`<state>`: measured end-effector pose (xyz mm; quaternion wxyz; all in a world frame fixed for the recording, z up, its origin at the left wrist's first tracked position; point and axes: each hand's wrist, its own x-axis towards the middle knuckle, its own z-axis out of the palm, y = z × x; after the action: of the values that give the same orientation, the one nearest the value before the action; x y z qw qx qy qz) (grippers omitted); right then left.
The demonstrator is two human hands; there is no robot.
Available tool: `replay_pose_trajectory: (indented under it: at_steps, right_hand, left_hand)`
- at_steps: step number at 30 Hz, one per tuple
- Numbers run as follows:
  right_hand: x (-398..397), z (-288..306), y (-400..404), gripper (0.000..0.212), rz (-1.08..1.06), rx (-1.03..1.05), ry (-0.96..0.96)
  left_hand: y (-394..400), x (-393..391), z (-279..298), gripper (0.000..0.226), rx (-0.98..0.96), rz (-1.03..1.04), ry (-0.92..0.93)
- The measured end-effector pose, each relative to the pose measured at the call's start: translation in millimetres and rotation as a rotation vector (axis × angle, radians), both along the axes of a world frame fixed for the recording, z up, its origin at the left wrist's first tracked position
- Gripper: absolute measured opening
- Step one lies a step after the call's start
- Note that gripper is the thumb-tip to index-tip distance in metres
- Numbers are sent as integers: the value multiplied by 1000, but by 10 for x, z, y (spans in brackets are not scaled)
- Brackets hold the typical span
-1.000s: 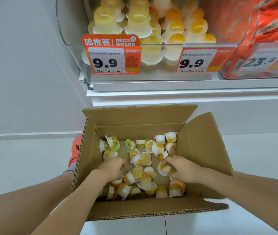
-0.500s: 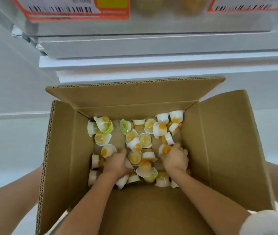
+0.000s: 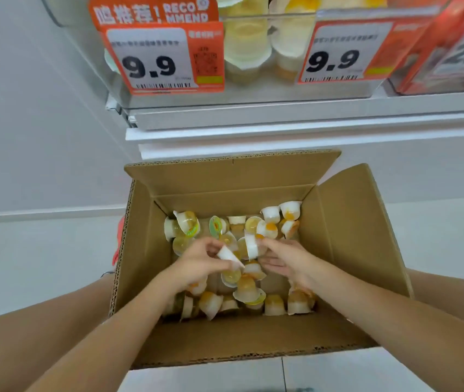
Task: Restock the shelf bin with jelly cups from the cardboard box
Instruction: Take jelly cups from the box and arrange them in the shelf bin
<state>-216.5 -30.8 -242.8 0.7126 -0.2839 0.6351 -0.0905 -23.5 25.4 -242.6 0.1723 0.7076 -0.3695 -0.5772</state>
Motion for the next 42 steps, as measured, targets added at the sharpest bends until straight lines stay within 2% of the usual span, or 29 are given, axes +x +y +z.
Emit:
replay_pose_trajectory:
  at_steps: [2,5,9,12,16,19,22,25,30,37,39,42]
  right_hand:
    - [20,396,-94,40,-3,88,-258]
    - [3,1089,-216,28,61,-30,-436]
    - [-46,2103,-345,31,224,-439,-441]
    - [-46,2690,-345,34,302,-736,-358]
    - [-13,2930,-320,30,437,-1031,-195]
    - [-41,2900,-390,32,397,-1050,-201]
    - [-99,2921,-480,35,377,-1064,-215]
    - [-139,2951,-558,33,365,-1065,-235]
    - [-120,2986,-663,26,418,-1053,-216]
    - [-71,2985,-643,23,462,-1112,-197]
    - [-68,2998,-615,29,493,-1148,-169]
    - [-55,3009,-561,38,525,-1134,-214]
  left_hand:
    - [-102,57,432,57,12,108,302]
    - [-185,150,1111,55,-26,243,667]
    - [-207,216,1892,54,-133,301,833]
    - [-220,165,2297,78,-227,247,933]
    - [-271,-1,2558,72,-323,216,1003]
    - [-373,-54,2579,62,-371,254,1046]
    - [-522,-137,2645,44,-413,241,979]
    - [-632,-193,2687,28,-370,295,978]
    - [-691,-191,2725,50,-269,373,996]
    - [-686,-155,2727,61,-197,400,1093]
    - [-671,-147,2726,72,-168,398,1131]
    - [-639,-158,2735,74,-140,370,1154]
